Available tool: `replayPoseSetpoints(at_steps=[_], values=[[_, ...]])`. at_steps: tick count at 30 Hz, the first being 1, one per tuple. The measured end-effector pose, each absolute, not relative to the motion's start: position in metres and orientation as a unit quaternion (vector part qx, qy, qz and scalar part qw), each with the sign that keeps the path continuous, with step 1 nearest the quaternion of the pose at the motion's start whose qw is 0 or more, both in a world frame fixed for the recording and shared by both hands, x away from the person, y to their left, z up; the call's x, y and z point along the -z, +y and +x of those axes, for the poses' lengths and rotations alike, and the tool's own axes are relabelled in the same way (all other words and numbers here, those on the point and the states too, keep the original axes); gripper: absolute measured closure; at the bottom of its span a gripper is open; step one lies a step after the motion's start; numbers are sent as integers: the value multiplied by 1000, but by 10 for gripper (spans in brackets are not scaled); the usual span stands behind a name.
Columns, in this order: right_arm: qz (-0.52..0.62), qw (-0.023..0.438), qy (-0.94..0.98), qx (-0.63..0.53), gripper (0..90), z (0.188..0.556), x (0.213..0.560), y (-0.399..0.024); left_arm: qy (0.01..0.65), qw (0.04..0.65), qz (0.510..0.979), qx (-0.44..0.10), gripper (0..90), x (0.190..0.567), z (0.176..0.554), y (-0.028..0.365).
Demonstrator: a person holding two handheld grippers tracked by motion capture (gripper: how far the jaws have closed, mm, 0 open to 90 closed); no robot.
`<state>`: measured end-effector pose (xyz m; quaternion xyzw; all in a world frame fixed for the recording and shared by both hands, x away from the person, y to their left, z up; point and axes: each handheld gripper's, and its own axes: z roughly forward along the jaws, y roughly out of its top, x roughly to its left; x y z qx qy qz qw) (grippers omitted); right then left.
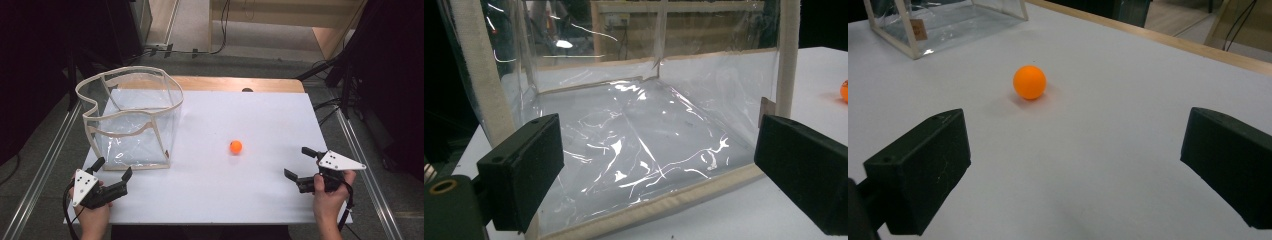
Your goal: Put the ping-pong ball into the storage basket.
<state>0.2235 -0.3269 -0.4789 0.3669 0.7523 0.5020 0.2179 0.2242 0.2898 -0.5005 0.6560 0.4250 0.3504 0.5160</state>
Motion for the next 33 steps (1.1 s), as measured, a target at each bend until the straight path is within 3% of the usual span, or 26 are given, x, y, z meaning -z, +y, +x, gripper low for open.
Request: replayPoseSetpoints(at_steps=[33], values=[[320,170,806,-468,0,285,445,-276,422,518,658,-348,61,501,224,290]])
